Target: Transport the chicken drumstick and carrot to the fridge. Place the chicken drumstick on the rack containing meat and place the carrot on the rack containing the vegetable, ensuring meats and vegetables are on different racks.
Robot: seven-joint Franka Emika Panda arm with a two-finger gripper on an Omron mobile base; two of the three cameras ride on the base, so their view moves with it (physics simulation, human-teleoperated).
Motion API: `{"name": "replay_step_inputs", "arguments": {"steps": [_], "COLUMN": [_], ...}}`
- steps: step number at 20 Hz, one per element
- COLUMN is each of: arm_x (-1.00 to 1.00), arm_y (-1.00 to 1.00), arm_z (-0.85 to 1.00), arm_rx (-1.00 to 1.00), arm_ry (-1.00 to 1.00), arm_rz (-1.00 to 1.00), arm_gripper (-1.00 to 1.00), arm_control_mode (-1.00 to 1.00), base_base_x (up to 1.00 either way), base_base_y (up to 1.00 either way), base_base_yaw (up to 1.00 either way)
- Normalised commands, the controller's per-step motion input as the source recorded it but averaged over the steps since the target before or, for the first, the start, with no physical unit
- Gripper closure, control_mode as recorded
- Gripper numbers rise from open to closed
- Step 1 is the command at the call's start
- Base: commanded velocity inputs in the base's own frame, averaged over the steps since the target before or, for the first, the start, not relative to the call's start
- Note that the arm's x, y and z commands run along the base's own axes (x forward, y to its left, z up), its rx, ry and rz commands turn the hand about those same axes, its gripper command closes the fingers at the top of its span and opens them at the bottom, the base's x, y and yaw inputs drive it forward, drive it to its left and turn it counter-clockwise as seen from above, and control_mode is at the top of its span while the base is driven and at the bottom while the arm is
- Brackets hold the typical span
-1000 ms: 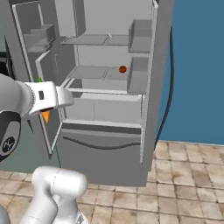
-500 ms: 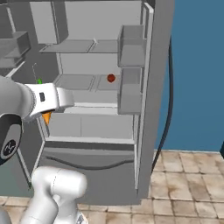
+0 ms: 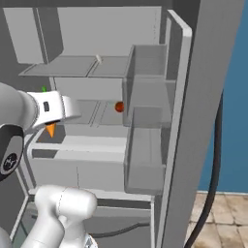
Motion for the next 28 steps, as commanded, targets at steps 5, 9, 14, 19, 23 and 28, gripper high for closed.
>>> {"name": "replay_step_inputs", "arguments": {"steps": [5,9,14,19,23,28], "arm_x": [0.0,0.0,0.0,0.0,0.0,0.55], "arm_y": [0.0,0.0,0.0,0.0,0.0,0.0], "arm_z": [0.0,0.0,0.0,0.0,0.0,0.0], "arm_rx": [0.0,0.0,0.0,0.0,0.0,-0.01], "arm_ry": [0.0,0.0,0.0,0.0,0.0,0.0], "arm_rz": [0.0,0.0,0.0,0.0,0.0,0.0], "arm_gripper": [1.0,1.0,1.0,1.0,1.0,1.0], "arm_control_mode": [1.0,1.0,1.0,1.0,1.0,-1.0], "base_base_x": [0.92,0.62,0.78,0.91,0.69,0.33], "base_base_y": [0.0,0.0,0.19,0.05,0.03,0.02], "base_base_yaw": [0.18,0.25,0.15,0.07,0.06,0.01]}}
